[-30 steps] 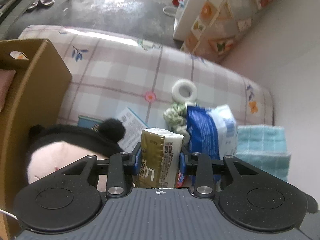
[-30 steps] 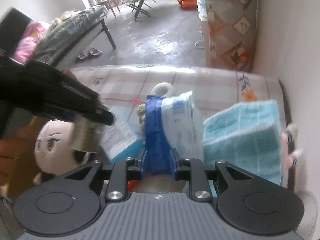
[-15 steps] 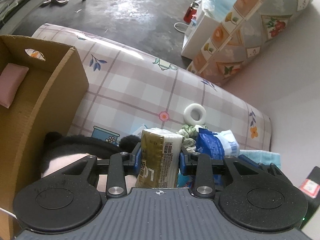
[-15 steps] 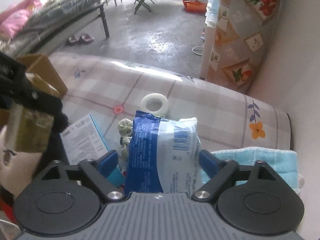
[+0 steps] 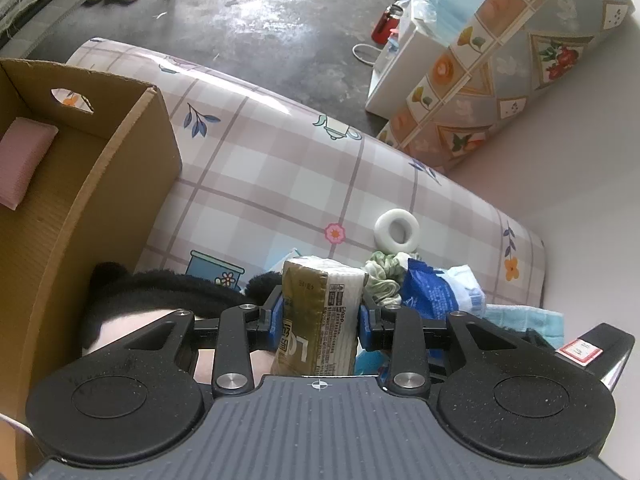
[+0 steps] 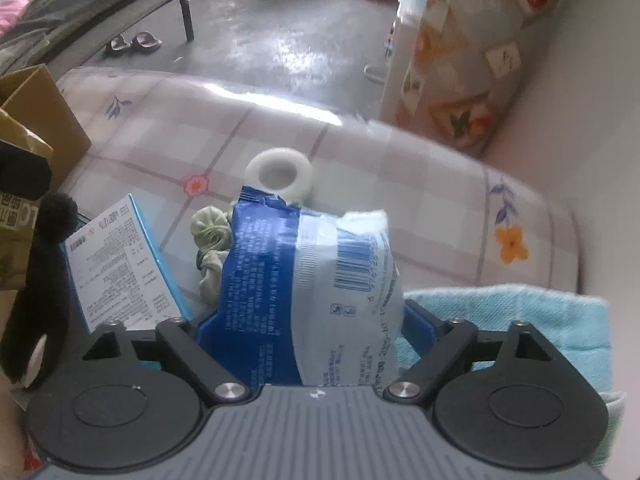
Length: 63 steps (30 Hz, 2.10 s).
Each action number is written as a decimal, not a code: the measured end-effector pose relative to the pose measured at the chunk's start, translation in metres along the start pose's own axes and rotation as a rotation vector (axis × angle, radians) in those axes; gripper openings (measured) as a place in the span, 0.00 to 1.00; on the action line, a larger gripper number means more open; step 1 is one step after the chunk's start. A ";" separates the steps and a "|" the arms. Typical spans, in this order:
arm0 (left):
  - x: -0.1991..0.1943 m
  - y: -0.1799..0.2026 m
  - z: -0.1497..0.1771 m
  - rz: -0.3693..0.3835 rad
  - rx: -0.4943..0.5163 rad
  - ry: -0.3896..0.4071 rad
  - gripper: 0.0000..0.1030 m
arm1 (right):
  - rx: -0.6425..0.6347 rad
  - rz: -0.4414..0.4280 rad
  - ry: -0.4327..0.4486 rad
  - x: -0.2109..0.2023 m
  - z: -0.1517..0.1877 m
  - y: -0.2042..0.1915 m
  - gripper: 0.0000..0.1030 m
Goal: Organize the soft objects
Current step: 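Lift the gold packet with the left tool toward the box while the right tool carries the blue bag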
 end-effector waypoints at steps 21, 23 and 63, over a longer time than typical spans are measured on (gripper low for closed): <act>-0.048 -0.016 -0.004 0.030 -0.030 0.053 0.32 | 0.254 -0.196 0.072 -0.109 -0.003 0.001 0.77; -0.064 -0.023 -0.002 0.034 -0.040 0.058 0.32 | 0.259 -0.238 0.086 -0.129 -0.006 -0.011 0.77; -0.150 -0.283 -0.093 0.103 -0.049 0.171 0.32 | 0.448 -0.328 0.236 -0.153 -0.125 -0.303 0.77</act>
Point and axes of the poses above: each gripper's, at about its wrist camera, not at the fingertips, and x roughly the way its jaws point, y to its right, z to its underside, the point moved 9 cm from there along x, roughly the way its jaws point, and after that the axes turned 6 degrees about y, right-handed, at the moved point
